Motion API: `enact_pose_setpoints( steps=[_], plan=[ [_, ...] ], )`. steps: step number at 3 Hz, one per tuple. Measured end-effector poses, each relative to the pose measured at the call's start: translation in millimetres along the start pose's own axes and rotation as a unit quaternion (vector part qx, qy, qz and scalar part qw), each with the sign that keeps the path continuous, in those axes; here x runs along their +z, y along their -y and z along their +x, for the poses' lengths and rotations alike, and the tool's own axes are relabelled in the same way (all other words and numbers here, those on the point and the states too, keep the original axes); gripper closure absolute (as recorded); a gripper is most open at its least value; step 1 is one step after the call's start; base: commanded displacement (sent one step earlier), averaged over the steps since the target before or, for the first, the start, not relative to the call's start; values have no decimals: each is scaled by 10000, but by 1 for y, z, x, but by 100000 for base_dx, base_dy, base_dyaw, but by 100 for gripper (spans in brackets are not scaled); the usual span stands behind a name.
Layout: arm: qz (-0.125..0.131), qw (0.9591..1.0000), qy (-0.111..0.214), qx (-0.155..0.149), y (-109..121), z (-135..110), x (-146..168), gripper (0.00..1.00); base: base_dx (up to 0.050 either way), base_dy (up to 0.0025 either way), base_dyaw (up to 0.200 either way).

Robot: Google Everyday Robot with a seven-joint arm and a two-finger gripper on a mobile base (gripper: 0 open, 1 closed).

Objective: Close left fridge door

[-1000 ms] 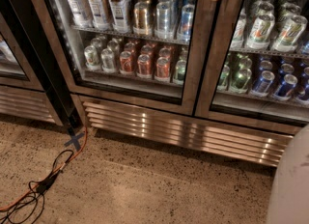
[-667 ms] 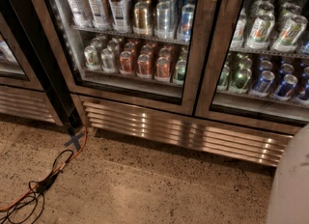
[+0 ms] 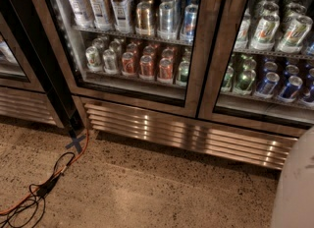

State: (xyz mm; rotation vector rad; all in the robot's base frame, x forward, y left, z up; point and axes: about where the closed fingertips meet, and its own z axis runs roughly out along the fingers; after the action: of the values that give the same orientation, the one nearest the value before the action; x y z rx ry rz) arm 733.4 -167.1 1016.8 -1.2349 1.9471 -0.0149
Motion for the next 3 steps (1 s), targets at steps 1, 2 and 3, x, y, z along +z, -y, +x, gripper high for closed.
enact_pose_setpoints(
  steps=[1, 2, 3],
  plan=[
    [-68, 9999, 62, 44, -2, -5, 5, 100, 0, 0, 0],
    [-69, 9999, 63, 45, -1, -6, 4, 100, 0, 0, 0],
    [-122, 9999, 92, 78, -3, -6, 4, 100, 0, 0, 0]
  ],
)
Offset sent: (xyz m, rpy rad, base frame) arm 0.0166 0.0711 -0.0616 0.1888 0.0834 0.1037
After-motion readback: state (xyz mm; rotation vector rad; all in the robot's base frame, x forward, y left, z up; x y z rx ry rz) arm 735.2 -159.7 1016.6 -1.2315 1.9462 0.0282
